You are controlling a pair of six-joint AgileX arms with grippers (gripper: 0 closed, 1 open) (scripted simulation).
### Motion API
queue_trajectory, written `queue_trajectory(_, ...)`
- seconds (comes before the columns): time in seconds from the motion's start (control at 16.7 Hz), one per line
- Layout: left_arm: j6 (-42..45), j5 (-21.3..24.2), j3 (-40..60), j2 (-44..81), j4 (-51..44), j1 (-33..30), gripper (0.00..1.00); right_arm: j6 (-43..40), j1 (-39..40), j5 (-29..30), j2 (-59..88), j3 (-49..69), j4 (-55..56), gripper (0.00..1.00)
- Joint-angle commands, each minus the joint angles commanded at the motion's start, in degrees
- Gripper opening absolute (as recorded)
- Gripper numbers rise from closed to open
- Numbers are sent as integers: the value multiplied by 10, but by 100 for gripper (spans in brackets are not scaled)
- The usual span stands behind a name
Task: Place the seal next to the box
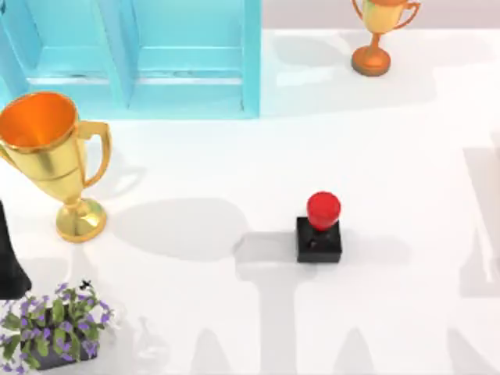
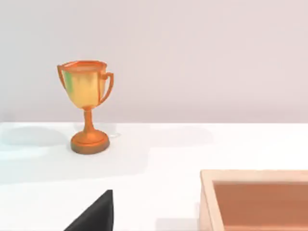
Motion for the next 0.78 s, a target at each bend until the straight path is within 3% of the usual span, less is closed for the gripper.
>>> queue_trajectory(0.36,0,0,0,0,0,0,100,15,20,1,54,52,-36,100)
queue_trajectory(0.78,0,0,0,0,0,0,100,95,105,9,323,297,-217,100)
